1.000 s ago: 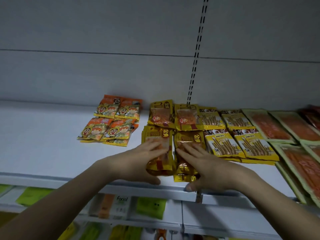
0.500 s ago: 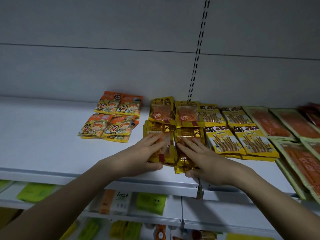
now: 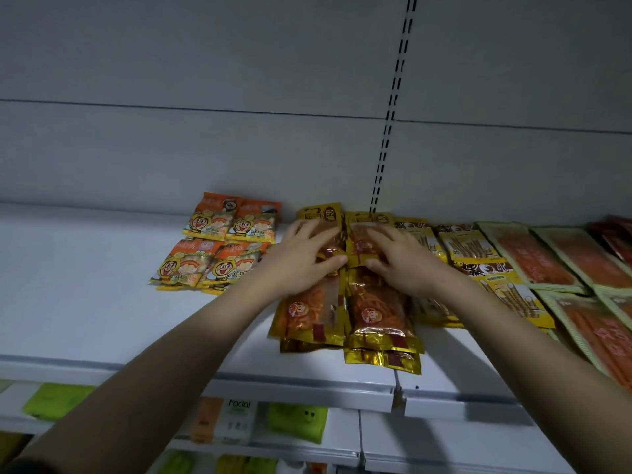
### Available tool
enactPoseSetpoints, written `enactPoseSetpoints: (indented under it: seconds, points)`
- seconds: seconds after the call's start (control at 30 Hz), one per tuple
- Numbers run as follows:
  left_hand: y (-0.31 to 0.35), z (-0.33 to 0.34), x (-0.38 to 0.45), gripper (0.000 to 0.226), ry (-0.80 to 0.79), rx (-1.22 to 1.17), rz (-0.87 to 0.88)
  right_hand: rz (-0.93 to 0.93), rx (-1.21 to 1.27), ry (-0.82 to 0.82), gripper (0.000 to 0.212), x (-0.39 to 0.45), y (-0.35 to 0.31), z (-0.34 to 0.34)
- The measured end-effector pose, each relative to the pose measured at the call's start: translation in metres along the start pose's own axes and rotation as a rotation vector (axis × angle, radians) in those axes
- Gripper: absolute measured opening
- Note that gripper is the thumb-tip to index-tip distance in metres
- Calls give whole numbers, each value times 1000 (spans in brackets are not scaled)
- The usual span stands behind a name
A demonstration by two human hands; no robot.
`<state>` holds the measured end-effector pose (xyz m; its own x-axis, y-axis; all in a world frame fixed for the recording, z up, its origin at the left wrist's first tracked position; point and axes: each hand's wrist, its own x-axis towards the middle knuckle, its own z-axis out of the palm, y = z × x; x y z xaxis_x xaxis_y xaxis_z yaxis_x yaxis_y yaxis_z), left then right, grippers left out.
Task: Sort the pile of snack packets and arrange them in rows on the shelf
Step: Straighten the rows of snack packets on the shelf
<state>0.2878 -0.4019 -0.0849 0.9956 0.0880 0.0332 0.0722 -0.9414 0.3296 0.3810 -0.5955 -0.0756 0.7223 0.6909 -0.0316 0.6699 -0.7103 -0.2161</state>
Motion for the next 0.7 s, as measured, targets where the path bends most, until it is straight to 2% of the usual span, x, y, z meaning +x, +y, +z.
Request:
enactPoseSetpoints:
  seconds: [0.07,0.13,0.23,0.33,0.43,0.5,0.6,0.63,0.7]
  points:
    - [-4,12,25,67,-104,25,-61,34,-60,-67,65,24,6,11]
    - [-8,23,39,64,-145,48,-94,55,-107,-116,63,36,10,19]
    - [-9,27,46,61,-83,65,-92,55,-136,-107,61,43,10,22]
    - [-3,19,37,67,-61,96,-95,46,-143,-43,63,34,2,15]
    - [9,5,-3,71,72,104,12,-58,-40,51,70,-2,-12,2]
    - [14,5,-35,74,23,79,94,-125,64,-61,79,-34,-18,-3]
    - [10,22,-65,80,-151,137,120,-150,28,-358,93,-68,-19,3]
    - [7,29,-67,82,-173,149,119,-143,9,-412,96,-72,-18,8]
    - [5,34,-69,83,-184,158,118,-142,7,-406,97,-73,-19,16]
